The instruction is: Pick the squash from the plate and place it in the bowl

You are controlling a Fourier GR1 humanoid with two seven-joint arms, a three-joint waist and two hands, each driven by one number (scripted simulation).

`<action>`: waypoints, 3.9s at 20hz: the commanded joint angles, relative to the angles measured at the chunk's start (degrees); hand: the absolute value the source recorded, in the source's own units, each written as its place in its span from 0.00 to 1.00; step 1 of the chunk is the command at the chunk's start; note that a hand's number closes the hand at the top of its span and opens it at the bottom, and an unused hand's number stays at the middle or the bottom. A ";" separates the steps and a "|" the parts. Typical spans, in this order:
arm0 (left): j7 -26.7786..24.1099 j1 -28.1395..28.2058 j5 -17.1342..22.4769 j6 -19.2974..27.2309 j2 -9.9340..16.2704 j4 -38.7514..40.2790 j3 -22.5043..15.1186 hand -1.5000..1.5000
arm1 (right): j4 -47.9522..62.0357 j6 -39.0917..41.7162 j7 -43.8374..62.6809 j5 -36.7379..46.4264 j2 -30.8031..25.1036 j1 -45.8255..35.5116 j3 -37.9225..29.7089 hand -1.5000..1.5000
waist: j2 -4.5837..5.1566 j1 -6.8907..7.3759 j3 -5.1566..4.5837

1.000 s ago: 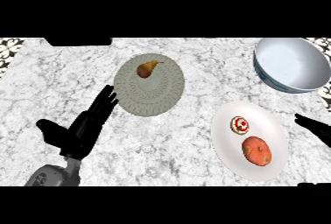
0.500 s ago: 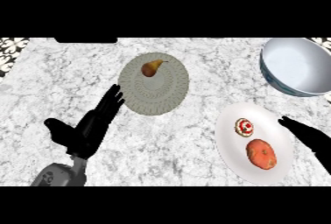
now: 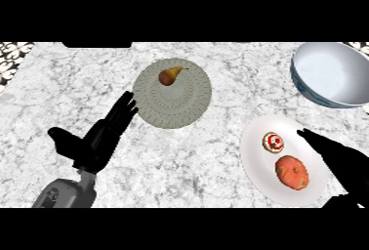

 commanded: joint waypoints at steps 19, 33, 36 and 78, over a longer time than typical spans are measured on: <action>1.15 6.08 -7.38 -4.92 -6.42 -2.16 3.32 0.50 | 14.51 5.19 -7.14 19.36 15.92 0.26 0.17 0.00 | -0.08 -0.32 0.05; 6.90 2.18 -9.64 -7.57 -8.07 -4.44 9.29 0.50 | 16.81 7.68 -11.47 26.82 20.77 0.41 -6.51 0.00 | -0.10 -0.49 0.04; 5.14 3.22 -12.09 -5.94 -11.66 -3.31 6.83 0.50 | 25.79 3.39 -17.58 28.74 22.72 -1.98 -7.35 0.00 | -0.06 -0.38 0.05; 7.27 2.81 -11.67 -10.50 -11.26 -3.61 13.30 0.50 | 3.24 -2.31 -57.30 20.52 5.00 5.55 -26.80 1.00 | -0.43 -1.60 -0.02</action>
